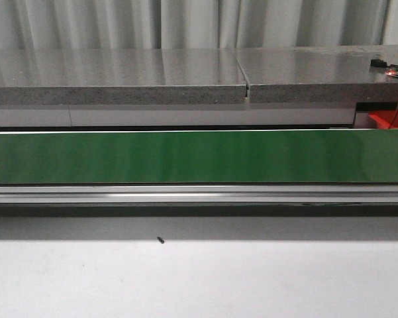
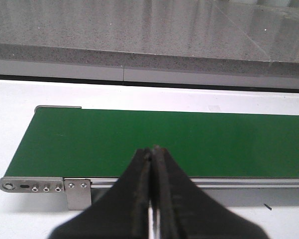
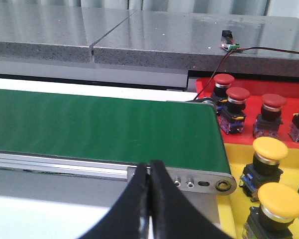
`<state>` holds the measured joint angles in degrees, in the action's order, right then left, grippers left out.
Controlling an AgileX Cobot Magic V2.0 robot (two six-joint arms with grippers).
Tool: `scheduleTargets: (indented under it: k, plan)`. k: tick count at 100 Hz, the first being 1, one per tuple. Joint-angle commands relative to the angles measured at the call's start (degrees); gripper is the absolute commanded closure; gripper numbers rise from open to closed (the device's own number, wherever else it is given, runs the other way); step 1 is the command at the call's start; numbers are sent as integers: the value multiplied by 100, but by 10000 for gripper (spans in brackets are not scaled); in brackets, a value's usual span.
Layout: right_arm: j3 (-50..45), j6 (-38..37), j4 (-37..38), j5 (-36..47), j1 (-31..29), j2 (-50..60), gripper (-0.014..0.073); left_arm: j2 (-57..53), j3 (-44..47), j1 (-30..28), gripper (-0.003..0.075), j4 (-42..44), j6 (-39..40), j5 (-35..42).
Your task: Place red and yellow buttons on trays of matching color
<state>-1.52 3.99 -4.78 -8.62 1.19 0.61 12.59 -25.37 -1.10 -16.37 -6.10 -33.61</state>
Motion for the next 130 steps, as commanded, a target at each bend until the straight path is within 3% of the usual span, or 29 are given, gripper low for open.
scheduleTargets:
  k: [1, 60, 83, 106, 130]
  plan:
    - [90, -12, 38, 500, 20, 111, 702, 44, -147, 51, 741, -116, 56, 432]
    - [90, -12, 38, 500, 20, 111, 702, 44, -147, 51, 741, -116, 56, 444]
    - [90, -12, 38, 500, 20, 111, 702, 44, 152, 51, 741, 1, 56, 1241]
    - [90, -12, 38, 500, 20, 111, 702, -291, 823, 51, 741, 513, 65, 1404]
    - [90, -12, 38, 500, 14, 111, 702, -1075, 1685, 103, 741, 1766, 1405, 2101]
